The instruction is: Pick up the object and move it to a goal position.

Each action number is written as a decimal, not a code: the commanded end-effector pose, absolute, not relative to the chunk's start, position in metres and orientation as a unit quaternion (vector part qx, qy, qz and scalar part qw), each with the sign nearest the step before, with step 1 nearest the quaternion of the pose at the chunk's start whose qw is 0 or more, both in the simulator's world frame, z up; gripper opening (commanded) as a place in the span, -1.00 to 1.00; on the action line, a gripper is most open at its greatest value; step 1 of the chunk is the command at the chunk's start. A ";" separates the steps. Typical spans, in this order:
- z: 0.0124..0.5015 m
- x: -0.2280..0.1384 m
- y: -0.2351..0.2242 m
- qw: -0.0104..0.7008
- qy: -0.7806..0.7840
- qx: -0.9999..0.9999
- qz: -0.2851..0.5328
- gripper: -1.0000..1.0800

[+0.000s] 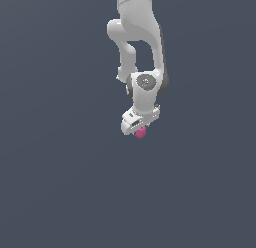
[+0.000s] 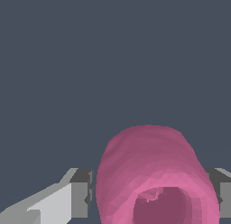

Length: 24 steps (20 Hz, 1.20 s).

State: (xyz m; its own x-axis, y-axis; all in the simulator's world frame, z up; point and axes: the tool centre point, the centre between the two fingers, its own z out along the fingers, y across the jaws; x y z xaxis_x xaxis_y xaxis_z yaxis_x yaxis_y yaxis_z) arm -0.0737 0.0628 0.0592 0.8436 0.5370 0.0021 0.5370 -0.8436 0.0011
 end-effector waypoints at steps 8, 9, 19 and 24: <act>0.067 -0.079 0.050 0.000 0.280 0.960 0.001 -1.00; 0.070 -0.081 0.045 0.000 0.280 0.960 0.001 -1.00; 0.107 -0.105 -0.016 0.000 0.280 0.960 0.000 -1.00; 0.119 -0.112 -0.036 0.000 0.280 0.960 0.000 -1.00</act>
State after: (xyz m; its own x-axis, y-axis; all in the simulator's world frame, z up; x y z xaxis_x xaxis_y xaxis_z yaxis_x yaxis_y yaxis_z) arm -0.1097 -0.0305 0.1159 0.8442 0.5360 0.0009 0.5360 -0.8442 0.0003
